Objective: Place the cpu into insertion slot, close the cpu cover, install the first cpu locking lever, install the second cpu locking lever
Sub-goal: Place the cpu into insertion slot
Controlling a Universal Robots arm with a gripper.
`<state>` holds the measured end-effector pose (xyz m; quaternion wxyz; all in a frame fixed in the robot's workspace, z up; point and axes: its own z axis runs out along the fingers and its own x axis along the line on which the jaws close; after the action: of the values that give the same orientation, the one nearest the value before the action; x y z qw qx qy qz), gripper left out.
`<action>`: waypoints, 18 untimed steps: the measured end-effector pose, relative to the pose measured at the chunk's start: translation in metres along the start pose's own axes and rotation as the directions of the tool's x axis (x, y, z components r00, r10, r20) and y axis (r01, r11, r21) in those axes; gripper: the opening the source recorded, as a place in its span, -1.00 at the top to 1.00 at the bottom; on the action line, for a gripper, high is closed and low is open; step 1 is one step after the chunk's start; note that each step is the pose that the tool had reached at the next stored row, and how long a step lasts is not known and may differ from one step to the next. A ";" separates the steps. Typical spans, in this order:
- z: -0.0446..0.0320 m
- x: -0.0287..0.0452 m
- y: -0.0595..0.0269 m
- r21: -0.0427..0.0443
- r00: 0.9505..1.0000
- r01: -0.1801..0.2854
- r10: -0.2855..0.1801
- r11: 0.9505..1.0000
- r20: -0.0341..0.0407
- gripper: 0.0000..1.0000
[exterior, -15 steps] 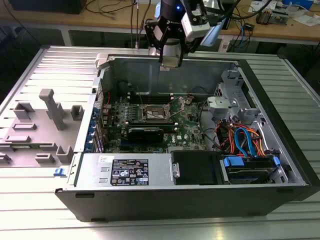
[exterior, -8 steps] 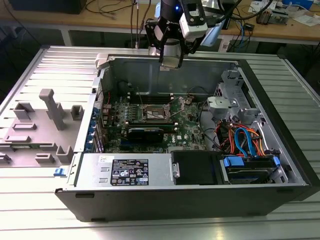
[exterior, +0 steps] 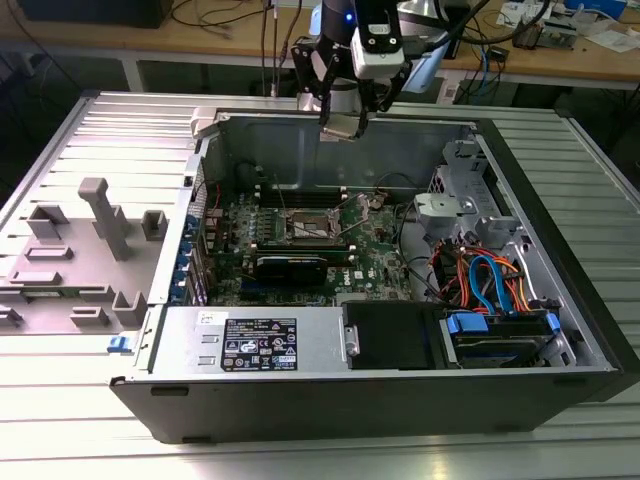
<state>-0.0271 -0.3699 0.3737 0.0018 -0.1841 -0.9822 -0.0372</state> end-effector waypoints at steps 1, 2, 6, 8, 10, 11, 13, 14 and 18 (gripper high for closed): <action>0.0002 0.0000 -0.0001 0.000 1.000 -0.008 0.008 1.000 0.001 -0.07; 0.0003 -0.0001 -0.0003 0.000 1.000 -0.014 0.014 1.000 0.001 -0.07; 0.0007 -0.0005 -0.0014 0.001 0.999 -0.035 0.035 0.999 0.003 -0.07; 0.0006 -0.0005 -0.0015 0.002 0.999 -0.036 0.036 0.999 0.003 -0.07; 0.0006 -0.0005 -0.0015 0.001 0.999 -0.036 0.036 0.999 0.003 -0.07; 0.0007 -0.0006 -0.0015 0.001 0.999 -0.036 0.036 0.999 0.003 -0.07; 0.0007 -0.0006 -0.0015 0.001 0.999 -0.036 0.036 0.999 0.003 -0.07; 0.0007 -0.0006 -0.0015 0.001 0.999 -0.036 0.036 0.999 0.003 -0.07; 0.0010 -0.0009 -0.0024 0.001 0.999 -0.052 0.052 0.999 0.005 -0.07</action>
<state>-0.0271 -0.3724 0.3725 0.0006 -0.2096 -0.9771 -0.0361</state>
